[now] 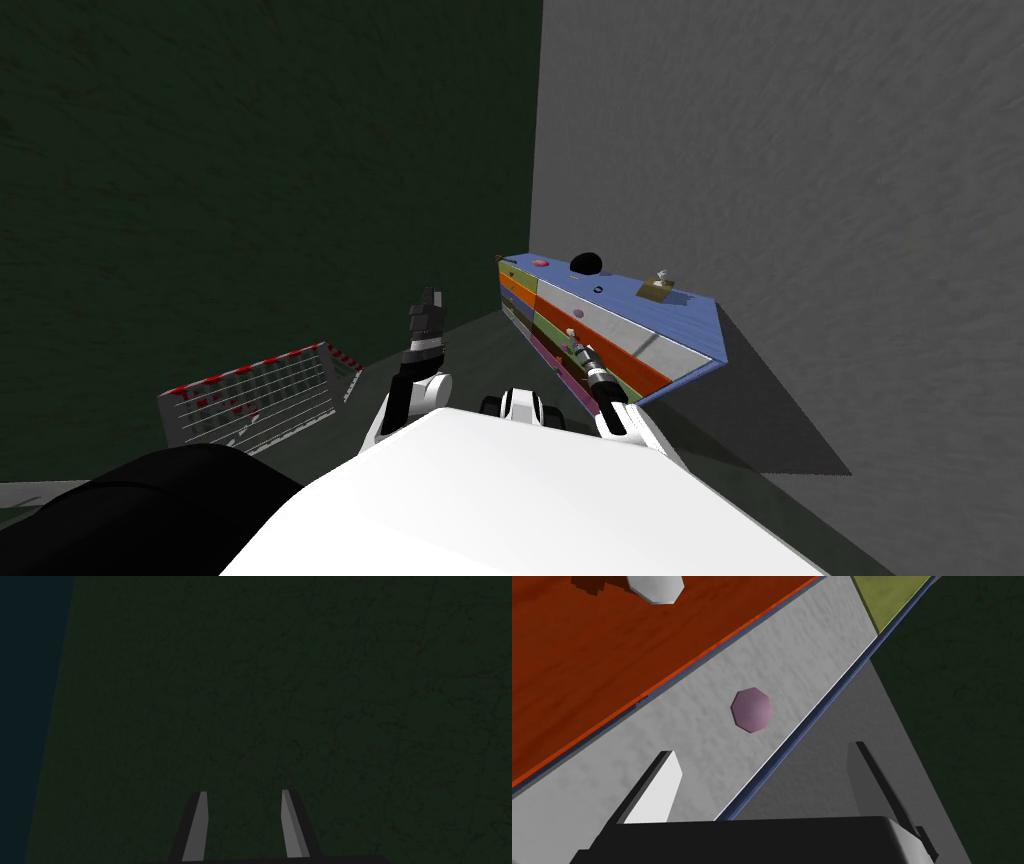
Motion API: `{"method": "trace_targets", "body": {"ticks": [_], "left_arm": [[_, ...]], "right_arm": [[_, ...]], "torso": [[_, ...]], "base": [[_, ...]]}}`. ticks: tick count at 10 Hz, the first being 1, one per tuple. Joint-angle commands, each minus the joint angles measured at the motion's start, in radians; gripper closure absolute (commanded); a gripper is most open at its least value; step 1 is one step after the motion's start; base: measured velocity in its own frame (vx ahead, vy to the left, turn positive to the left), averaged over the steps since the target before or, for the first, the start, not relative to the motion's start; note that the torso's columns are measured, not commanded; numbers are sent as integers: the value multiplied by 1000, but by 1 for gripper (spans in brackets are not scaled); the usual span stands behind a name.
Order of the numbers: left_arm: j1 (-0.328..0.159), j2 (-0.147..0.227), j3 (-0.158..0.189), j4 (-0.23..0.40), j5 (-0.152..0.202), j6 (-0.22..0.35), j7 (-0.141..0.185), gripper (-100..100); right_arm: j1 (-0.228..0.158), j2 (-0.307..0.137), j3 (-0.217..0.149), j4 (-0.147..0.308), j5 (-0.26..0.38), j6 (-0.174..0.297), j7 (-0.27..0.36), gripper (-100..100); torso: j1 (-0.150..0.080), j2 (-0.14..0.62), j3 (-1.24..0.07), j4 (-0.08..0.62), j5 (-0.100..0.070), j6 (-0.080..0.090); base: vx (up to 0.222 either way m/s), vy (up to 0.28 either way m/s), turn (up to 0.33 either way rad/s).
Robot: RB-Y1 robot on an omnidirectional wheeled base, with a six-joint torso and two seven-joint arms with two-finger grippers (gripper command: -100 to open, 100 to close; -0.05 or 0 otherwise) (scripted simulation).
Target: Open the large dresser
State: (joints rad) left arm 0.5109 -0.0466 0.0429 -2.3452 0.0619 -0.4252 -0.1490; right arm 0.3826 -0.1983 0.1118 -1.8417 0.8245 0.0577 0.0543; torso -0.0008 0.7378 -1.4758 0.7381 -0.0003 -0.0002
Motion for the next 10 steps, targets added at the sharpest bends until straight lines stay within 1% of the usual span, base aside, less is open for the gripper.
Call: {"method": "trace_targets", "body": {"ticks": [1,2,3,4,5,6,7,8,9,10], "left_arm": [[0,0,0,0,0,0,0,0],[0,0,0,0,0,0,0,0],[0,0,0,0,0,0,0,0],[0,0,0,0,0,0,0,0],[0,0,0,0,0,0,0,0],[0,0,0,0,0,0,0,0],[0,0,0,0,0,0,0,0],[0,0,0,0,0,0,0,0],[0,0,0,0,0,0,0,0],[0,0,0,0,0,0,0,0]], "right_arm": [[-6,9,0,33,62,23,0,-100],[-13,11,8,74,100,74,-3,-100],[-13,11,8,82,129,74,-3,-100],[-19,13,16,123,163,113,-7,-100],[-19,13,16,131,193,126,-7,-100],[-19,13,16,131,213,126,-7,-100],[-25,15,25,179,248,169,-10,-100],[-25,15,25,180,287,177,-10,-100],[-30,17,34,221,316,213,-13,-100],[-30,17,34,230,336,229,-13,-100]], "torso": [[1,0,-1,0,0,0],[2,2,1,0,1,0],[2,0,0,0,0,0],[1,-1,-1,0,0,0],[0,-2,-1,-1,0,0],[0,0,-1,0,0,0],[0,3,1,1,0,0],[1,1,1,0,0,0],[1,0,0,0,1,0],[2,-2,-1,-1,0,0]], "base": [[44,17,-3],[86,19,50],[92,19,35],[117,12,72],[110,-1,28],[47,-3,-13],[80,0,42],[85,10,39],[106,17,45],[93,1,21]]}}
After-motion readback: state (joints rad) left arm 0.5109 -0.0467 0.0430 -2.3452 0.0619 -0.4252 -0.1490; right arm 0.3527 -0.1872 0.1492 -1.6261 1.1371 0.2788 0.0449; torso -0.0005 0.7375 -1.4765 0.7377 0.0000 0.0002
